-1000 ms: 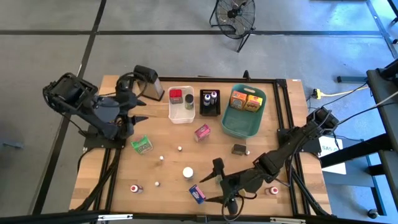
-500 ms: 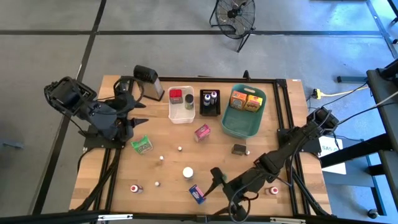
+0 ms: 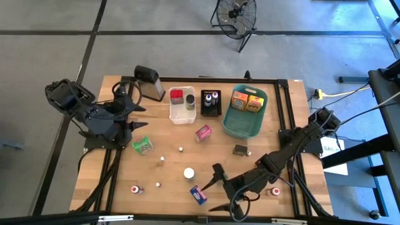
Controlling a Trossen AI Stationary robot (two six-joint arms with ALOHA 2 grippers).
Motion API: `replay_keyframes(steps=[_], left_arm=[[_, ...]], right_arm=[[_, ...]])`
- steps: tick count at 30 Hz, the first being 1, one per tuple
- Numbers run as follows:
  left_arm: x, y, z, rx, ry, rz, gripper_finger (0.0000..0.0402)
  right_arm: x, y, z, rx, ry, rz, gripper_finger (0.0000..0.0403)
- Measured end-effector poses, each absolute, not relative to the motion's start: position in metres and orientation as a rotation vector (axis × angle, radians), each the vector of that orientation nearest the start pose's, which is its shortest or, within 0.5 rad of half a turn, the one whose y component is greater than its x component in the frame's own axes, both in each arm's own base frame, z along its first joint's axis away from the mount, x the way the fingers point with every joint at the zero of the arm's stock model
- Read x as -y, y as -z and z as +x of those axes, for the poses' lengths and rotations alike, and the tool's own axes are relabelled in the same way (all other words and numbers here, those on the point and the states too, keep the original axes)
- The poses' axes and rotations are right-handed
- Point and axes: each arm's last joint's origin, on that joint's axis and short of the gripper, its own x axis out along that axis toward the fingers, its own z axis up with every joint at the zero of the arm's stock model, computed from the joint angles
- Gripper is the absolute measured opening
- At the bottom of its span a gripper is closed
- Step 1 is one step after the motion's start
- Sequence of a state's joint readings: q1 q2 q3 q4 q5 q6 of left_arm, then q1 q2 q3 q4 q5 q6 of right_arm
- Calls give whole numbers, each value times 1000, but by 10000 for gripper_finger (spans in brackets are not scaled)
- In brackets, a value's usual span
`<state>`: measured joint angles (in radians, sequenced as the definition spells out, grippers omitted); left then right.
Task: Pick & Place Kitchen Items
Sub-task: Put the purple cereal box into the green bin
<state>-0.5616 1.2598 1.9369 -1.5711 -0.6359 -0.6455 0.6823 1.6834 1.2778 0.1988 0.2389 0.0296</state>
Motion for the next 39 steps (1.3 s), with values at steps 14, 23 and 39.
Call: replay_keyframes(steps=[14,23,39], left_arm=[[74,-481,142,-690,-274,-58,237],[76,-479,146,-737,-203,64,237],[22,-485,144,-756,-406,166,237]], right_arm=[[-238,-298,310,-254,-430,-92,346],[-202,-292,309,-497,-121,-218,346],[-135,-316,268,-949,142,-153,346]])
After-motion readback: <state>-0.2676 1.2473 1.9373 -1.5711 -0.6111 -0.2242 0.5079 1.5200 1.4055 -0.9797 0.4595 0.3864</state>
